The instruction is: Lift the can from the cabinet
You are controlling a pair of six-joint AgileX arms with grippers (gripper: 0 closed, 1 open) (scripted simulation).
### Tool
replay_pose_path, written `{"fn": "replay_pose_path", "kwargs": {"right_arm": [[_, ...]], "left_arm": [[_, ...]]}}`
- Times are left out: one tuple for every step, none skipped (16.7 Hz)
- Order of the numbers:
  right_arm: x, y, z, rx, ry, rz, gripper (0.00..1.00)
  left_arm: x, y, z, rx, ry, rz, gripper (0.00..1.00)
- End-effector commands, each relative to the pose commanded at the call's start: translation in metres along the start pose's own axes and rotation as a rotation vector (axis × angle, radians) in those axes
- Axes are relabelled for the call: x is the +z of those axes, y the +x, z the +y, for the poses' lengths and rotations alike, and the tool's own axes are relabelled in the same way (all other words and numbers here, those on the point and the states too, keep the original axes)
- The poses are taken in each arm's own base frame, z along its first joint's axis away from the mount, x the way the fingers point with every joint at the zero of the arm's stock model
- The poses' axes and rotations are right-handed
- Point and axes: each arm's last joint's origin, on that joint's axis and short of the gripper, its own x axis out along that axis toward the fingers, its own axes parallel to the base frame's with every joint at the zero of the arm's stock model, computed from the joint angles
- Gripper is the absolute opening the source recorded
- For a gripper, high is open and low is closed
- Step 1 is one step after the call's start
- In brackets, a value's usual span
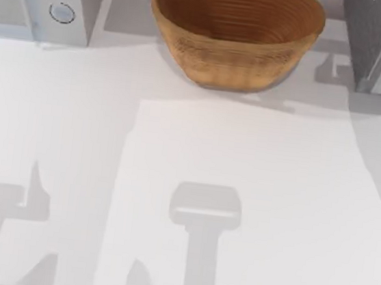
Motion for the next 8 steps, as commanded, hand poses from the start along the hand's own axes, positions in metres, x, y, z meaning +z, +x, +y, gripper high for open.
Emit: {"fn": "replay_pose_path", "kwargs": {"right_arm": [[0.0,0.0,0.0,0.0,0.0,0.0,1.0],[0.0,0.0,0.0,0.0,0.0,0.0,1.0],[0.0,0.0,0.0,0.0,0.0,0.0,1.0],[0.0,-0.001,-0.001,-0.003,0.0,-0.002,1.0],[0.0,0.0,-0.001,-0.006,0.001,-0.004,1.0],[0.001,0.005,0.001,-0.013,0.002,-0.011,1.0],[0.0,0.012,0.004,-0.02,0.004,-0.017,1.0],[-0.003,0.024,0.01,-0.023,0.004,-0.018,1.0]], "left_arm": [[0.0,0.0,0.0,0.0,0.0,0.0,1.0],[0.0,0.0,0.0,0.0,0.0,0.0,1.0],[0.0,0.0,0.0,0.0,0.0,0.0,1.0],[0.0,0.0,0.0,0.0,0.0,0.0,1.0],[0.0,0.0,0.0,0.0,0.0,0.0,1.0],[0.0,0.0,0.0,0.0,0.0,0.0,1.0],[0.0,0.0,0.0,0.0,0.0,0.0,1.0],[0.0,0.0,0.0,0.0,0.0,0.0,1.0]]}}
